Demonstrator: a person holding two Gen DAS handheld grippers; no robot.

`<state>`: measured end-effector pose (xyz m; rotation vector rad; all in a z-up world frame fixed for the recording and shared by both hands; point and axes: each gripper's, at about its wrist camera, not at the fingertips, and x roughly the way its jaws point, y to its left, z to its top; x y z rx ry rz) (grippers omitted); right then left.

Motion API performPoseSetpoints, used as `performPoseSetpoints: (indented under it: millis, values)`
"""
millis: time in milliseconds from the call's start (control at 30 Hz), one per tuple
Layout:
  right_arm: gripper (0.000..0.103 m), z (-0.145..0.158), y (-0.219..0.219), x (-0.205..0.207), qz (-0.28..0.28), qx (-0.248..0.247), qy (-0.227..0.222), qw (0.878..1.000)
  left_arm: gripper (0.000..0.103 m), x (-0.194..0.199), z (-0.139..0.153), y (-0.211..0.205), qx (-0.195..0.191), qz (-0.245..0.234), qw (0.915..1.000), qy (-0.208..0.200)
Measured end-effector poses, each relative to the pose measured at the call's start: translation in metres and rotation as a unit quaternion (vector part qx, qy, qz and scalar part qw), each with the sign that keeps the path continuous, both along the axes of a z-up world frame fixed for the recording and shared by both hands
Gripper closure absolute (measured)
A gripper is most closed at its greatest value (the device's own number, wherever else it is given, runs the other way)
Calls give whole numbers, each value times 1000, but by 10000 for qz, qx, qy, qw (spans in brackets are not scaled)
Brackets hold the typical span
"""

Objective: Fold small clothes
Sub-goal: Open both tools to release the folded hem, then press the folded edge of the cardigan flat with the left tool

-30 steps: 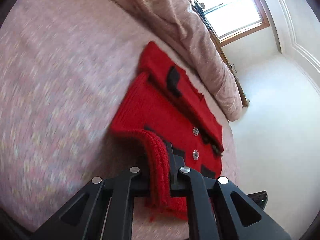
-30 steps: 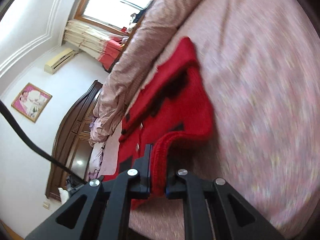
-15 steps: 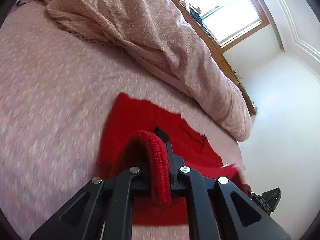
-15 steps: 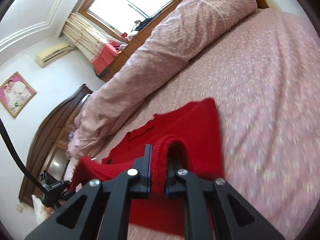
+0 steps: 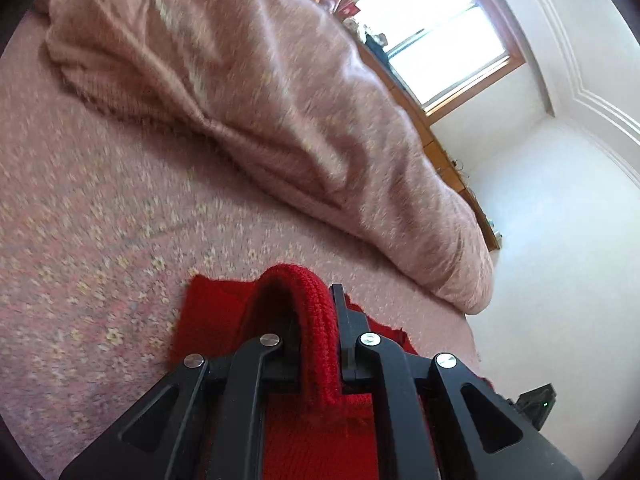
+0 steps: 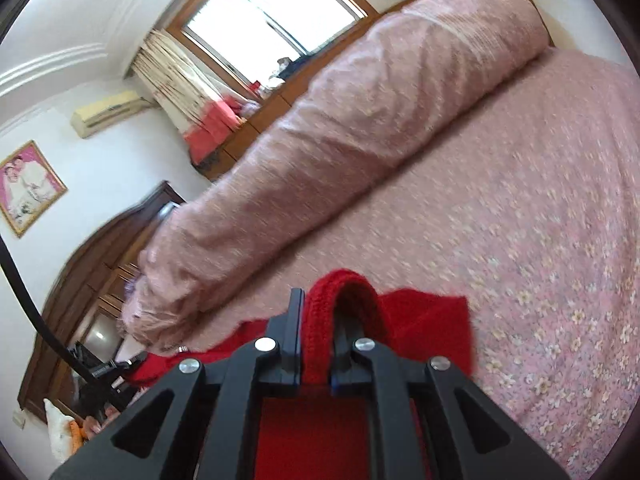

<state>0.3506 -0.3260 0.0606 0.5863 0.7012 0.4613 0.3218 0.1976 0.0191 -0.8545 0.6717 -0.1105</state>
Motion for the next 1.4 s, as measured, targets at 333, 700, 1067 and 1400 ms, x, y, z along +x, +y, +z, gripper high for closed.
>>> performPoseSetpoints:
  millis: [333,700,1067,1400]
  values:
    - [37,-37,-39,-5,-911,599,643,9920,42,-15,6,18,260,151,9993,229]
    - [37,-30,-27,-24,-540,152,891,9944,37,-52,-13,-13,682,-128,9937,880]
    - [41,-36,-18,-58,204,-1177,889,9889,38,-72,-12,-41,2120,-387,9705,1081]
    - [73,-37,-22,-63,384,-1020,948,9895,91,-87,-23,-55,2410,-580,9579,1446]
